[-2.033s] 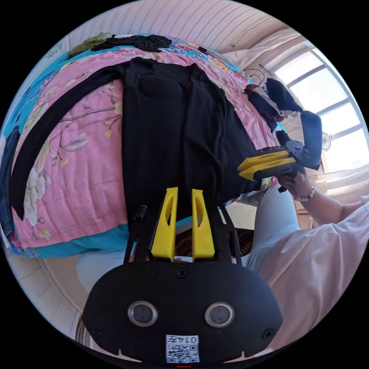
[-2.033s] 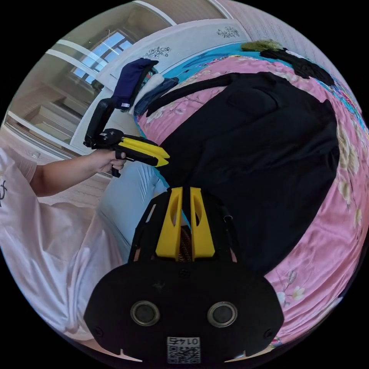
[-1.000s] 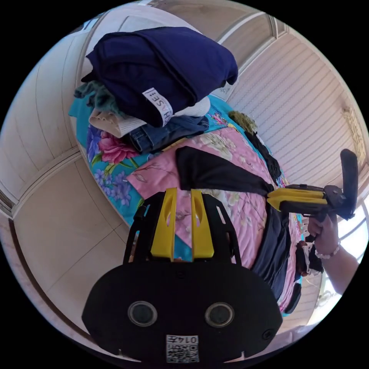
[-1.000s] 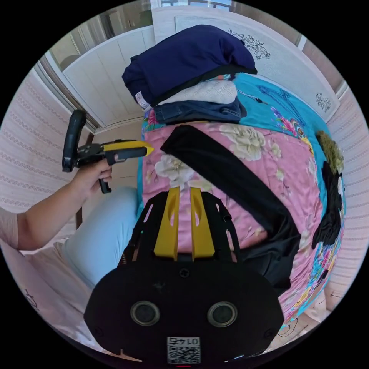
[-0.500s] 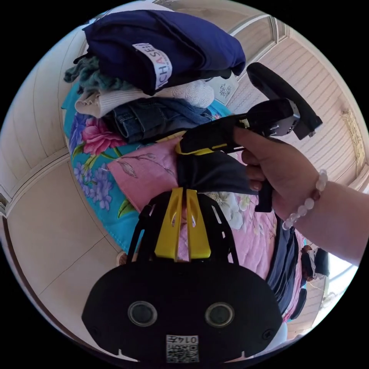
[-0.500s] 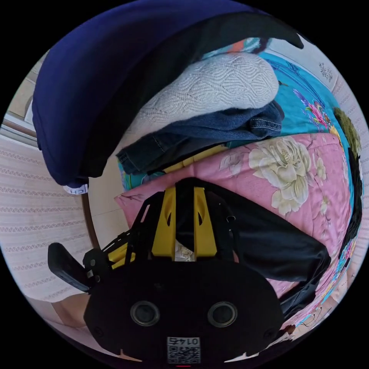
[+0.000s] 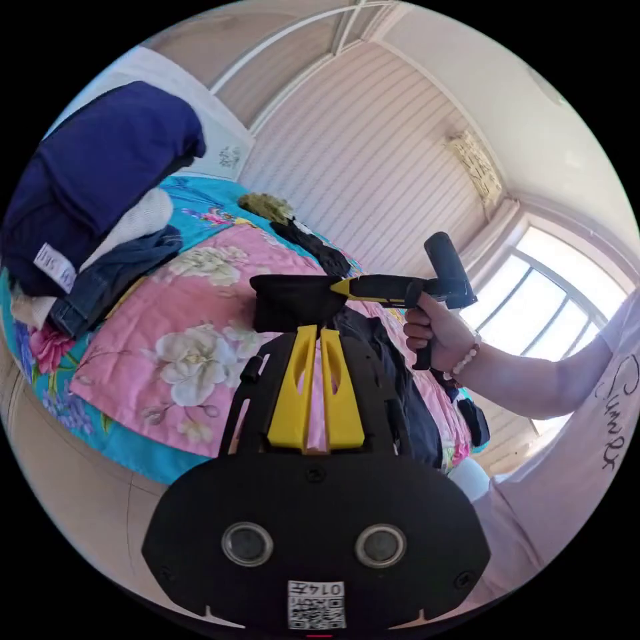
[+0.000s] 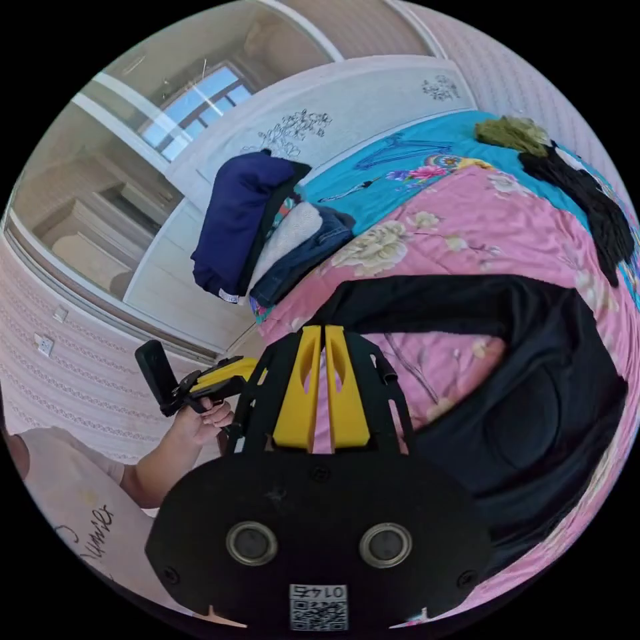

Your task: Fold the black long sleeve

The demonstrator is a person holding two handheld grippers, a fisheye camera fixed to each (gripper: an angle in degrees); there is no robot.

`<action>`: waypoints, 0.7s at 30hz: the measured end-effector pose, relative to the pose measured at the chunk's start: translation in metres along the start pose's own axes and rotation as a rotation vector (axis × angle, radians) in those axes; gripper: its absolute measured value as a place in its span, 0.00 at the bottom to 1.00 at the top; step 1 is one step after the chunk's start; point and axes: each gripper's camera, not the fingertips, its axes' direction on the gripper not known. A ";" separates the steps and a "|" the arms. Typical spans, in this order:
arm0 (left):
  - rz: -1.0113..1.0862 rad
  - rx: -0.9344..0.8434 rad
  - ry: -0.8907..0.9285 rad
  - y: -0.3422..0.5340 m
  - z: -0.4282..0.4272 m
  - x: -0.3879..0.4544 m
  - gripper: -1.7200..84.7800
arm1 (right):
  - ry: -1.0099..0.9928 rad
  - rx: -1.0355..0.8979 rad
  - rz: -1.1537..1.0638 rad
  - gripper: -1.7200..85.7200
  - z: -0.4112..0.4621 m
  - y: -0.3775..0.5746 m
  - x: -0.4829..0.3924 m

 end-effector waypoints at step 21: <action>0.412 -0.334 0.296 0.030 0.200 0.258 0.01 | 0.161 0.270 0.304 0.02 -0.343 0.213 0.124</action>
